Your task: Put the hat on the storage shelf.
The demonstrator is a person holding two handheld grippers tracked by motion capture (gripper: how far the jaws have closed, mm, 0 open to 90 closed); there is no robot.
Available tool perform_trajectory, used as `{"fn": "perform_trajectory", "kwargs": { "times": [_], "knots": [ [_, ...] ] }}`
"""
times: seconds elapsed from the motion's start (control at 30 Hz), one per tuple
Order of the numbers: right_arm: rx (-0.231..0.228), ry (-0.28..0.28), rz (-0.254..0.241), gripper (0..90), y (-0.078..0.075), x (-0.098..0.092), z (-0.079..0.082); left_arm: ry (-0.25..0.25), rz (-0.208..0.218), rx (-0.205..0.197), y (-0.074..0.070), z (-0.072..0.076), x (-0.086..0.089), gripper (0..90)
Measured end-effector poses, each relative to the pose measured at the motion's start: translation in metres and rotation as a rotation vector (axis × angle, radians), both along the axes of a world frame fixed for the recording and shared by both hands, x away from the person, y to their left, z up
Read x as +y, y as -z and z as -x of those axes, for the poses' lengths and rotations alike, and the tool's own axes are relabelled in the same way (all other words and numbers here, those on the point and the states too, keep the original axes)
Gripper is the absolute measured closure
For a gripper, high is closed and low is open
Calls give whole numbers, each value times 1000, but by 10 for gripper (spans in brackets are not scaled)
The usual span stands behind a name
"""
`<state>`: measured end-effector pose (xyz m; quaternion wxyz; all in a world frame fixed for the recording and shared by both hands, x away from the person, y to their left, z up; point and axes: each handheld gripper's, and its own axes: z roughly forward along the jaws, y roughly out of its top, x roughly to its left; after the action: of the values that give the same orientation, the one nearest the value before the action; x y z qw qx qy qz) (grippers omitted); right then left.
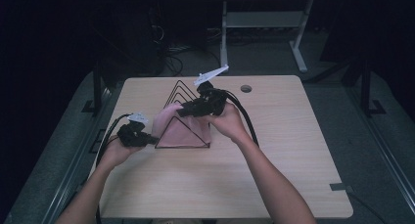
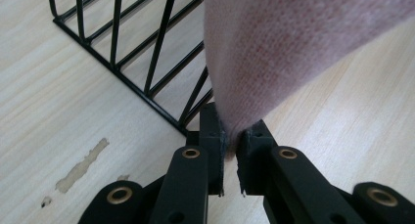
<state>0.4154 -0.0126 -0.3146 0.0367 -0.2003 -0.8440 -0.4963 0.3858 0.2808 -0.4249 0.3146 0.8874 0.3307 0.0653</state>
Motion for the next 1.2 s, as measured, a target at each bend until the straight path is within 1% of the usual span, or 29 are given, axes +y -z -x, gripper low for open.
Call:
{"fn": "perform_trajectory", "kwargs": {
  "times": [0.03,0.1,0.27,0.3,0.33,0.37,0.4,0.43,0.47,0.5,0.53,0.57,0.6,0.63,0.67,0.73,0.8,0.83,0.87,0.93,1.0,1.07,1.1,1.13,1.2],
  "knots": [
    [-3,0,-1,660,0,0,1,0,0,0,0,0,0,824],
    [-9,4,-4,658,-1,-2,3,3,-13,2,1,0,1,824],
    [-9,17,-8,643,0,-6,6,5,-14,0,0,1,0,819],
    [-11,18,-9,628,0,-8,6,3,-11,-1,0,1,0,813],
    [-10,26,-25,564,0,-11,7,5,-7,-3,0,1,1,777],
    [-10,26,-25,564,0,-11,7,3,-6,-1,0,1,2,777],
    [-15,27,-33,536,-1,-13,7,1,-2,-2,-1,1,2,751],
    [-21,47,-59,483,-4,-21,8,-7,9,-6,-2,2,4,711],
    [-22,58,-63,458,-4,-24,8,-11,17,-9,-4,3,5,696],
    [-22,58,-63,458,-4,-24,8,-11,17,-9,-4,3,5,676],
    [-26,69,-68,445,-5,-28,8,-15,26,-19,-6,4,7,676],
    [-37,87,-69,427,-7,-36,9,-17,25,-25,-7,4,9,644],
    [-42,101,-73,407,-7,-41,10,-20,34,-22,-9,5,10,634],
    [-44,114,-75,393,-7,-45,10,-20,39,-24,-10,5,11,626],
    [-45,134,-69,370,-6,-54,11,-27,44,-26,-11,7,11,594],
    [-49,155,-53,339,-5,-62,11,-26,45,-26,-12,8,13,576],
    [-49,175,-42,320,-2,-72,13,-32,51,-32,-14,11,13,546],
    [-49,175,-42,320,-2,-72,13,-32,51,-32,-14,11,13,535],
    [-52,188,-39,311,-1,-77,14,-36,64,-30,-14,12,14,535],
    [-51,220,-39,291,4,-92,17,-36,64,-37,-15,13,14,505],
    [-51,241,-26,285,7,-101,18,-37,68,-38,-16,15,15,483],
    [-50,248,-22,284,8,-105,19,-34,69,-40,-17,16,16,479],
    [-53,257,-21,281,10,-111,20,-42,73,-39,-17,17,16,472],
    [-43,284,-21,269,14,-121,22,-44,72,-42,-17,19,18,451],
    [-41,297,-23,268,16,-128,24,-46,74,-41,-18,20,19,438]
  ]
}}
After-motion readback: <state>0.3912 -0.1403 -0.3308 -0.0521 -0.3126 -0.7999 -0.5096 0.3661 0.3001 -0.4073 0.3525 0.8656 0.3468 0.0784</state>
